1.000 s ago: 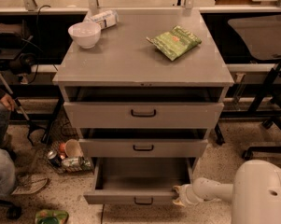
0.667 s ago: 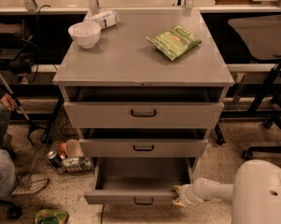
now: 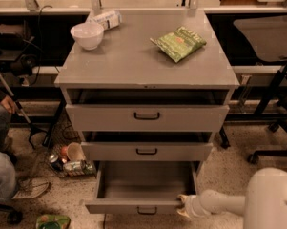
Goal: Open bottom drawer
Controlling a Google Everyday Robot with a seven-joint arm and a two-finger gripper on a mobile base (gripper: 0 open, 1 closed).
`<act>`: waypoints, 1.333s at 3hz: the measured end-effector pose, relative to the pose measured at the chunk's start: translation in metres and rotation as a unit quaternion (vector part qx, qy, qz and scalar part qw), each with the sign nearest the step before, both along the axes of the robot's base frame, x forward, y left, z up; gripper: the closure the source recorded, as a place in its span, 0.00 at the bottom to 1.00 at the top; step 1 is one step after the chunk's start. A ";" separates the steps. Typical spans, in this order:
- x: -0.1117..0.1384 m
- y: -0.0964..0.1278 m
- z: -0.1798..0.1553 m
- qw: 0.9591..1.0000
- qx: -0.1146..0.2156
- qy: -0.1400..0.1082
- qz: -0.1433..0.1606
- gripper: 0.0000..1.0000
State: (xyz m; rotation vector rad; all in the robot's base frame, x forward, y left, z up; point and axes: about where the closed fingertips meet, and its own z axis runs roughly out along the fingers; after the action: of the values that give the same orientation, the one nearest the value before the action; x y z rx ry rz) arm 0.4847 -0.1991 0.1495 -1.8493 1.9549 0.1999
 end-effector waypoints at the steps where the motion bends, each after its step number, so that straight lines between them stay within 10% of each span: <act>1: 0.001 0.000 0.008 1.000 0.000 0.000 0.000 1.00; 4: -0.027 -0.002 0.008 1.000 0.013 0.005 -0.022 1.00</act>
Offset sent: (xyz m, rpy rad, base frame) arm -0.2280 -0.0267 -0.0348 0.1935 0.0374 -0.3584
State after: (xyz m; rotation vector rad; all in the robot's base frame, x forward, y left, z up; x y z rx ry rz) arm 0.4573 -0.2009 0.1571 -1.7911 1.9872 0.2204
